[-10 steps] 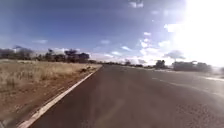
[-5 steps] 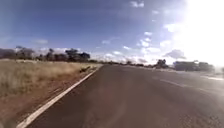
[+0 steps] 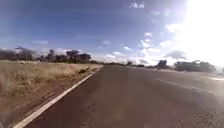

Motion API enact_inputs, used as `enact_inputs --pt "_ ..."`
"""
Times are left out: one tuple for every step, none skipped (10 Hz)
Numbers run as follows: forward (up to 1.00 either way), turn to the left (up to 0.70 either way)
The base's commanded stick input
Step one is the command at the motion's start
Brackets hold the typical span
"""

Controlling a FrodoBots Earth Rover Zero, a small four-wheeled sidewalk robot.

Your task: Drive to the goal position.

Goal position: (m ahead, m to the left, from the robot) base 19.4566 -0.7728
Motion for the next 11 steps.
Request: enact_inputs --pt "0.50 0.00" --pt "0.50 0.00" --pt "0.50 0.00" --pt "0.50 0.00" --pt "0.50 0.00" --pt "0.50 0.00" --pt "0.50 0.00" --pt "0.50 0.12" --pt "0.50 0.36" --pt "0.50 0.50" --pt "0.50 0.50"
